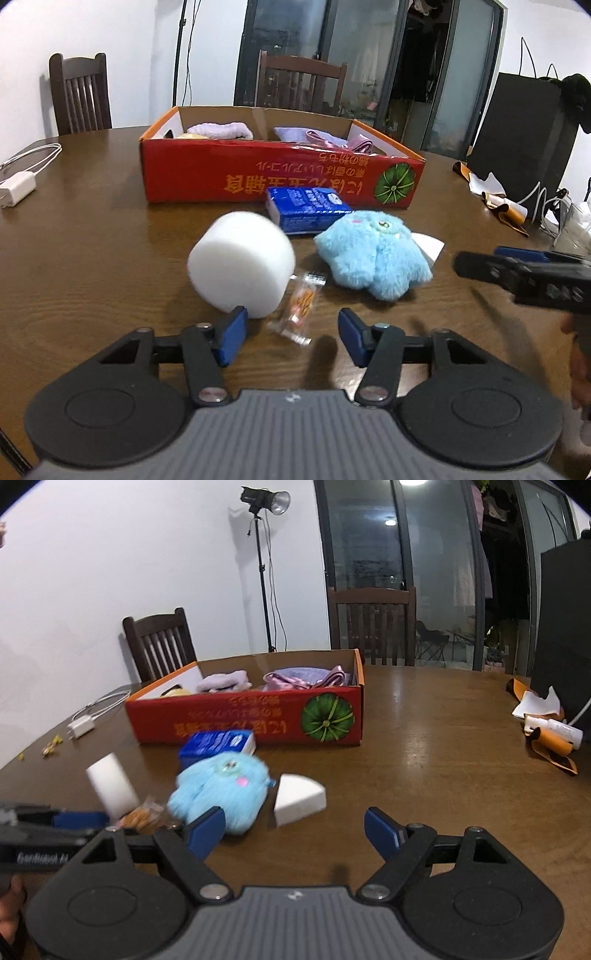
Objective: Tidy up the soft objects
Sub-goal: 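Grasp the small snack packet with the left tool while the right tool grasps the white wedge sponge, then carry both held items into the box and open both tools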
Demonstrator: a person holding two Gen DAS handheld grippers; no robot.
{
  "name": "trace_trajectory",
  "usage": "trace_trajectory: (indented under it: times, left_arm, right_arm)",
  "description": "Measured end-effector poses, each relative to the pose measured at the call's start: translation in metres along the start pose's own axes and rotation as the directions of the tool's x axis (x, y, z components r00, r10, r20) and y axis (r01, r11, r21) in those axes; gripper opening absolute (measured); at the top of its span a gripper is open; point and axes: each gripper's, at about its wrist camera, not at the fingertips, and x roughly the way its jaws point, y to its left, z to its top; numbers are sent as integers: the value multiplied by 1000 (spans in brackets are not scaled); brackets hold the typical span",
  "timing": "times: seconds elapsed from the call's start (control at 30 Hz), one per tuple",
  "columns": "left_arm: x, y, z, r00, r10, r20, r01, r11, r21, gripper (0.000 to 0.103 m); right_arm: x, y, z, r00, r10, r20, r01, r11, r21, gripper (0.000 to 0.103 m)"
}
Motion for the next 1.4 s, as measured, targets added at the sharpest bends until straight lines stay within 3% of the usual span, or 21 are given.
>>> trace_trajectory:
  times: [0.13, 0.23, 0.37, 0.43, 0.6, 0.8, 0.97, 1.07, 1.23, 1.33, 1.4]
  left_arm:
    - [11, -9, 5, 999, 32, 13, -33, 999, 32, 25]
    - [14, -18, 4, 1000, 20, 12, -21, 997, 72, 16]
    - [12, -24, 2, 1000, 13, 13, -15, 994, 108, 15]
    - [10, -23, 2, 1000, 9, 2, -9, 995, 100, 15]
    - [-8, -20, -3, 1000, -20, -10, 21, 996, 83, 15]
    - [-38, -14, -15, 999, -36, 4, 36, 997, 67, 15]
    - [-58, -14, -9, 996, -62, 61, 58, 997, 59, 15]
    - [-63, -8, 11, 992, -78, 104, 71, 995, 65, 15]
    - [-52, 20, 92, 977, -123, 176, 111, 991, 80, 15]
    - [-12, 41, 153, 984, -80, 157, 73, 996, 51, 15]
    - [28, 53, 191, 993, -14, 119, 10, 1000, 29, 15]
  right_arm:
    - [32, -7, 10, 999, -14, -38, 14, 1000, 17, 73]
    - [48, -7, 13, 998, -1, -63, 2, 1000, 10, 62]
    - [57, -3, 13, 996, 20, -82, -20, 1000, -6, 40]
    - [60, -1, 13, 996, 19, -89, -21, 1000, -17, 34]
    - [46, 4, 10, 997, 6, -73, -10, 999, -43, 33]
    - [1, -2, -4, 998, -10, -58, 9, 1000, -21, 33]
    - [-33, 9, -11, 998, 41, -38, -42, 999, -21, 33]
    - [-39, 15, -5, 997, 69, -17, -69, 997, -32, 33]
    - [-23, 24, 40, 986, 162, 27, -160, 985, -64, 33]
    - [7, 32, 85, 978, 204, 52, -197, 974, -113, 33]
    - [41, 32, 121, 973, 225, 47, -219, 969, -110, 33]
